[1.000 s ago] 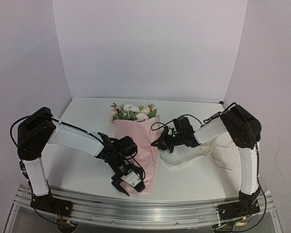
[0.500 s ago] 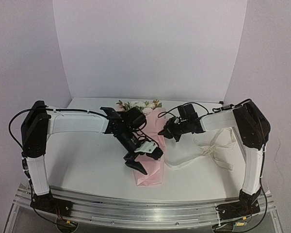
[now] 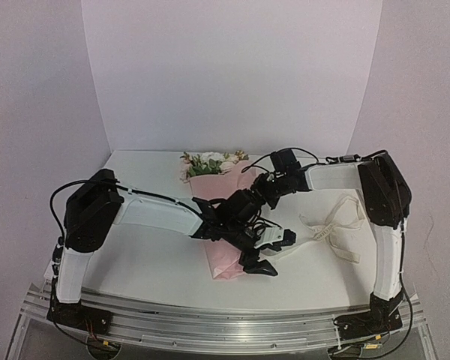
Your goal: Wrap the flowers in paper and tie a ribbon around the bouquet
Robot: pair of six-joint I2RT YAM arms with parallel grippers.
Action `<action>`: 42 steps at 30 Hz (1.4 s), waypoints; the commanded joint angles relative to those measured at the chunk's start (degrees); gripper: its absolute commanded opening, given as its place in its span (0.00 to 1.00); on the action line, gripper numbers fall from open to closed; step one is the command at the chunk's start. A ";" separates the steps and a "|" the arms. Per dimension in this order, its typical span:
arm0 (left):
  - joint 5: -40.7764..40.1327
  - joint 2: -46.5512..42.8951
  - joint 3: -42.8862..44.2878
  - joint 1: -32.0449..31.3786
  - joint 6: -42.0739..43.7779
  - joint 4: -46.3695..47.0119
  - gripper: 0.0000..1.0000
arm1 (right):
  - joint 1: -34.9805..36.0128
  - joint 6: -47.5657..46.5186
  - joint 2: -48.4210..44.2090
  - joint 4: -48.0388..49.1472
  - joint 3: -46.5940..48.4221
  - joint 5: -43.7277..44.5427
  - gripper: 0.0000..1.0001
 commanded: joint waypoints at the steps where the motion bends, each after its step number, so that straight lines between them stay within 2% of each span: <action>1: -13.70 6.13 5.78 0.50 -3.90 1.96 0.79 | -0.98 -2.76 1.53 -3.34 3.83 -0.30 0.00; 8: -23.22 10.08 6.28 -0.12 -0.50 1.28 0.79 | -1.13 -4.74 2.45 -5.92 7.37 0.14 0.00; 9: -23.85 10.65 6.93 -0.13 -0.28 0.95 0.75 | -1.13 -4.79 2.58 -6.13 7.62 0.06 0.00; 11: -24.37 11.52 8.25 -0.45 0.40 -0.32 0.60 | -1.13 -4.95 2.80 -6.72 7.89 0.13 0.00; 13: -23.37 11.45 8.67 -0.98 0.75 -2.35 0.35 | -1.35 -5.00 2.77 -7.32 8.05 0.44 0.00; 16: -18.89 10.09 9.70 -1.46 -2.36 -10.51 0.08 | -1.58 -5.22 2.46 -8.44 8.44 0.87 0.00; 18: -13.42 8.10 7.85 -1.54 -5.07 -14.54 0.00 | -1.75 -5.46 2.24 -9.19 8.57 0.98 0.00; 21: -6.29 3.80 4.06 -2.06 -8.70 -18.54 0.00 | -1.97 -5.64 2.18 -9.93 8.13 0.99 0.00; 26: 2.59 -0.25 2.10 -2.87 -9.39 -25.32 0.00 | -2.31 -5.58 2.38 -10.49 7.95 1.24 0.00; 33: 5.13 -4.25 -9.46 -2.34 -10.92 -27.99 0.00 | -2.31 -5.20 3.27 -11.52 9.35 0.61 0.00; 36: 5.31 -9.30 -15.74 0.73 -13.44 -26.51 0.00 | -2.33 -4.63 2.92 -11.83 9.77 -0.13 0.00; 42: 2.60 -12.71 -22.25 6.10 -9.61 -29.67 0.00 | -2.37 -2.55 1.54 -12.47 10.59 -2.25 0.00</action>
